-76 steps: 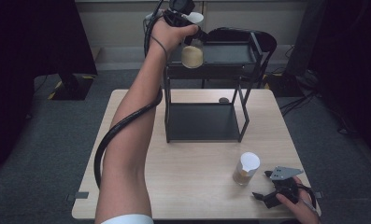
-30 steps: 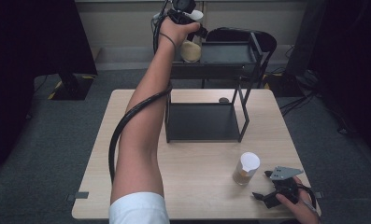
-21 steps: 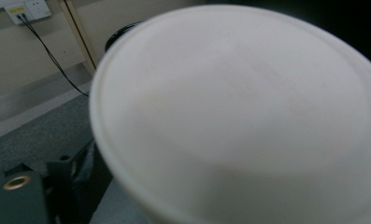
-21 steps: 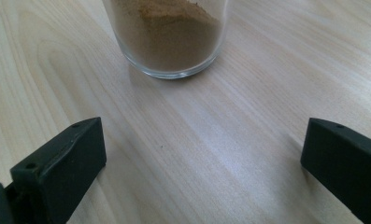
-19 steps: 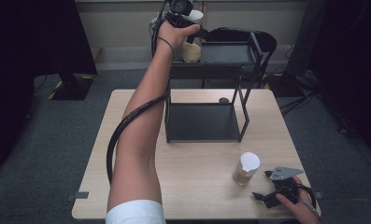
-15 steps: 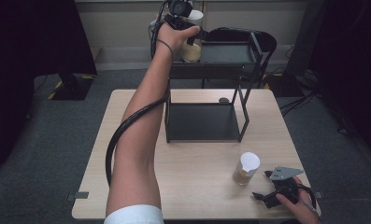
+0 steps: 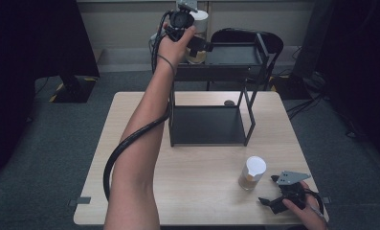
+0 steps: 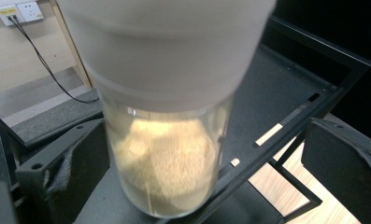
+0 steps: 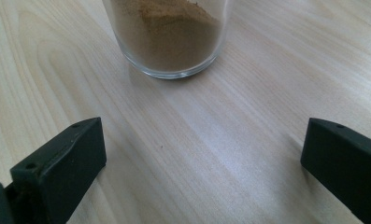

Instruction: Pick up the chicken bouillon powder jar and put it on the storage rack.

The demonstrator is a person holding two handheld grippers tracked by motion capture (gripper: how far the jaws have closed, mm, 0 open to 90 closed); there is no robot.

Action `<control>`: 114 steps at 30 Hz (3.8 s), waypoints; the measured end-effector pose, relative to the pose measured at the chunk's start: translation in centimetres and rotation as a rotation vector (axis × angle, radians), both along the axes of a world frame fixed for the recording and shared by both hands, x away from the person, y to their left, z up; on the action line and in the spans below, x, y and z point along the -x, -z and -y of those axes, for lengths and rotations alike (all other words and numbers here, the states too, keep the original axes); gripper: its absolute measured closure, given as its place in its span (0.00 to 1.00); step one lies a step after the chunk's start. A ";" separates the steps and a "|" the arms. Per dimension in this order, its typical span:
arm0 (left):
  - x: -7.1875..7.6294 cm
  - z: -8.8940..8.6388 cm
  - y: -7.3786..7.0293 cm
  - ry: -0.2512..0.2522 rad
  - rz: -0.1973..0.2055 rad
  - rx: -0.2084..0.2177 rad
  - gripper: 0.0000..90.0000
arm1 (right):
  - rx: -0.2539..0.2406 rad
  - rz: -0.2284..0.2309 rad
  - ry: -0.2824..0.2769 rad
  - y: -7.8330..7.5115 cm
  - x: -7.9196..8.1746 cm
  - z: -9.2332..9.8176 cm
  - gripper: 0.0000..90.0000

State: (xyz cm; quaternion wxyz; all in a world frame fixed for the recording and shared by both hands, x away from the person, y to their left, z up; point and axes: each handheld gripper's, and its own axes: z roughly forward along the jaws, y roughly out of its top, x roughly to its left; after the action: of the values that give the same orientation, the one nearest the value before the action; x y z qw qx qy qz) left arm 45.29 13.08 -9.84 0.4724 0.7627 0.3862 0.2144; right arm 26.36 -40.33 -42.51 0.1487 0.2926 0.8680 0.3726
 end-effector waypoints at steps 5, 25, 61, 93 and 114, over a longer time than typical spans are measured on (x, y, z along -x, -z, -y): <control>0.7 -0.5 0.8 0.007 0.013 0.026 0.00 | 0.000 0.000 0.000 0.0 0.0 0.0 0.00; 2.7 -1.5 3.7 0.073 0.034 0.075 0.01 | 0.000 0.001 0.000 0.0 0.0 0.0 0.00; 4.6 -2.7 11.9 0.143 -0.020 0.082 0.01 | 0.000 0.001 0.000 0.0 0.0 0.0 0.00; 8.2 -3.7 17.9 0.164 -0.051 0.062 0.01 | -0.001 0.001 0.002 0.0 0.0 0.0 0.00; 10.5 -5.2 21.8 0.152 -0.099 0.055 0.02 | 0.000 0.001 0.002 0.0 0.0 0.0 0.00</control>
State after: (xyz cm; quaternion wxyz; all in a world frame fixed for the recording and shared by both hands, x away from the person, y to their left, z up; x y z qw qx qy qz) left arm 34.74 18.23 -31.61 0.4884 0.7863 0.3558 0.1291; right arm 26.33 -40.32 -42.53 0.1493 0.2931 0.8677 0.3728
